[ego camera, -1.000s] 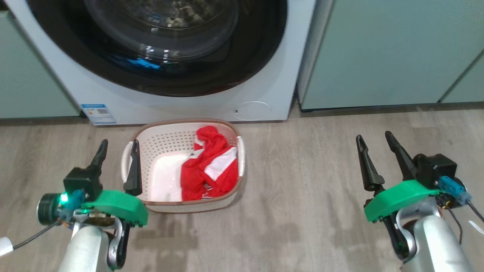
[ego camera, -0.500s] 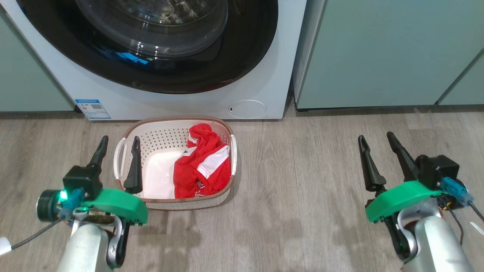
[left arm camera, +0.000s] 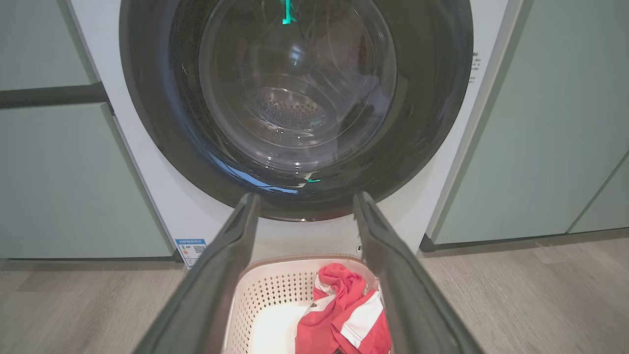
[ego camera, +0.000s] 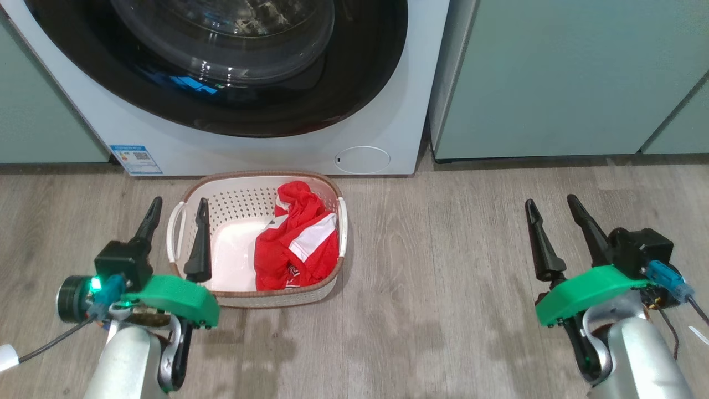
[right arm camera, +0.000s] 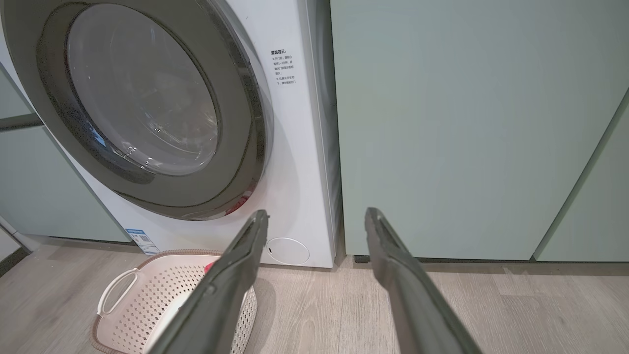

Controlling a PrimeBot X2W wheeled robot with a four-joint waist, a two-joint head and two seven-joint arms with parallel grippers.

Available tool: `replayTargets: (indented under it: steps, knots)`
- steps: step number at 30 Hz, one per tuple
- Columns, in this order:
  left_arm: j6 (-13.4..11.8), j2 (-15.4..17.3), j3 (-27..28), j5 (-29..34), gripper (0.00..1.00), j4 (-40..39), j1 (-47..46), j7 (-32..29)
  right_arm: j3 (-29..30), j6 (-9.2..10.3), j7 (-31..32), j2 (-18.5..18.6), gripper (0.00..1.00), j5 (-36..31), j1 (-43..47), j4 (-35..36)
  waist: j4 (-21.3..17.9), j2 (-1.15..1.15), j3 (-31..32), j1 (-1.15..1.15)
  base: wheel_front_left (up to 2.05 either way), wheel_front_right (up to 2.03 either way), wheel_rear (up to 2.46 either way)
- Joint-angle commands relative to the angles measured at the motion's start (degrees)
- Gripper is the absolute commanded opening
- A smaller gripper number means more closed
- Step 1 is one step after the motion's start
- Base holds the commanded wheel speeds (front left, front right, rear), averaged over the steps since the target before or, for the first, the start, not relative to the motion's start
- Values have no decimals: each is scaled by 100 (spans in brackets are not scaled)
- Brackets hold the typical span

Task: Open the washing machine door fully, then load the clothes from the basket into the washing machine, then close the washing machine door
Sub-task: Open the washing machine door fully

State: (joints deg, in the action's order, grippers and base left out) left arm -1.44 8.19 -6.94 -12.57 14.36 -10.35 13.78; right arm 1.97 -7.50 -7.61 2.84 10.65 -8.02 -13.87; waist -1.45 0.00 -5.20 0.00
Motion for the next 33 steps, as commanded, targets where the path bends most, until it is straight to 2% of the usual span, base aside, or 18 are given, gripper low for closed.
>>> replayTargets:
  steps: [1, 8, 9, 10, 20, 23, 29, 30, 31, 33]
  knots:
    - [-31, 161, 185, -13, 100, -153, -285, 76, -115, 1, -65, 4, 100, 14, -296, 169, 3, 0, 1, 0, 0, 0, 0]
    - [-56, 174, 168, -47, 100, -139, -281, 80, -112, 1, -46, 4, 100, 14, -294, 179, 8, 0, -4, 0, 0, 0, 0]
    - [-59, 174, 165, -52, 100, -139, -279, 81, -108, 1, -39, 4, 36, 26, -293, 176, 8, 0, -4, 0, 0, 0, 0]
    - [-63, 176, 162, -56, 100, -139, -277, 81, -109, 1, -31, 4, 0, 43, -294, 174, 8, 0, -6, 0, 0, 0, 0]
    - [-102, 199, 139, -89, 100, -168, -288, 89, -134, 1, -24, 4, 0, 143, -319, 199, -1, 0, -51, 0, 0, 0, 0]
    - [-110, 204, 129, -98, 100, -192, -306, 91, -131, 1, -76, 4, 0, 460, -360, 203, 4, 0, -92, 0, 0, 0, 0]
    - [-127, 216, 127, -125, 100, -296, -395, 94, -171, 1, -28, 4, 0, 3025, -662, 41, 14, 0, -294, 0, 0, 0, 0]
    - [-130, 215, 120, -125, 100, -322, -422, 92, -161, 1, -2, 4, 0, 3390, -749, 2, 22, 0, -351, 0, 0, 0, 0]
    - [-130, 215, 120, -125, 100, -322, -422, 92, -161, 1, -2, 4, 0, 3390, -749, 2, 22, 0, -351, 0, 0, 0, 0]
    - [-131, 217, 106, -126, 100, -381, -488, 88, -136, 1, 83, 4, 0, 4268, -950, -66, 40, 0, -486, 0, 0, 0, 0]
